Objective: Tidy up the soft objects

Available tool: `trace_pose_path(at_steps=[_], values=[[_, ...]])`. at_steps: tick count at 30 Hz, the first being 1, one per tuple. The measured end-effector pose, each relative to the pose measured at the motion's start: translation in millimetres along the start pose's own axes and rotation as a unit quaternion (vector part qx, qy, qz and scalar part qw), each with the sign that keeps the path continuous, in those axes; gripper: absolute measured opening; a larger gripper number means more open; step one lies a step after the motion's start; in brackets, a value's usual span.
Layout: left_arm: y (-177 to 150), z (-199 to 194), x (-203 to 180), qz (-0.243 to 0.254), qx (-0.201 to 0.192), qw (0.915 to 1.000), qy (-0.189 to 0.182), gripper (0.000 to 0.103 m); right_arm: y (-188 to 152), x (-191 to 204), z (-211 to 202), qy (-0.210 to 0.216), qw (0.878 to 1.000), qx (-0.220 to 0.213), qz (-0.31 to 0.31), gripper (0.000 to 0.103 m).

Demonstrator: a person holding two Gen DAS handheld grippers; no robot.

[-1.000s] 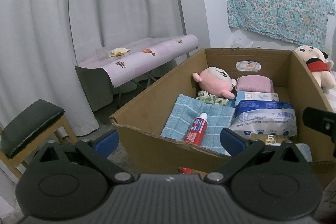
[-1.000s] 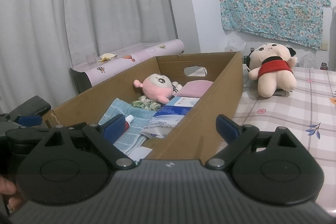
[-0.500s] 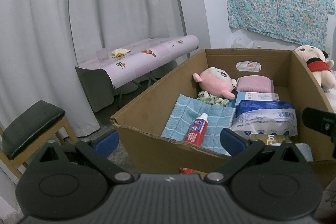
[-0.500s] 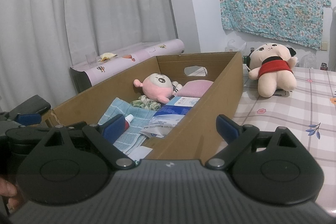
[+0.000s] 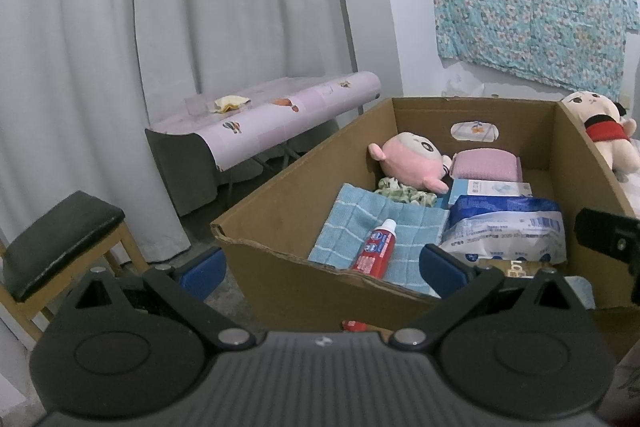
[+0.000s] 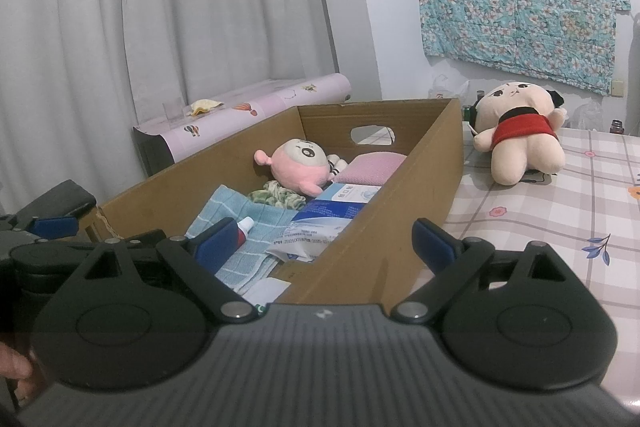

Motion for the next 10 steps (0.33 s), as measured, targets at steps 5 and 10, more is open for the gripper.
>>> trace_pose_path(at_steps=[5,10], values=[[-0.8,-0.4,-1.2,0.000,-0.001,1.0000,-0.005,0.103,0.1,0.2,0.2,0.000,1.000,0.000,0.000,0.094],[0.8,1.2,-2.8,0.007,0.007,0.9999,-0.007,0.103,0.6,0.7,0.8,0.000,1.000,0.000,0.000,0.094]])
Point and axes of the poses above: each gripper's, at about its wrist camera, not at the fingertips, and z roughly the way its jaws point, x to its left, y to its top, the point moved 1 cm from there along z, roughly the way its jaws point, and after that the axes turned 13 degrees about -z, right-handed, at the moved point
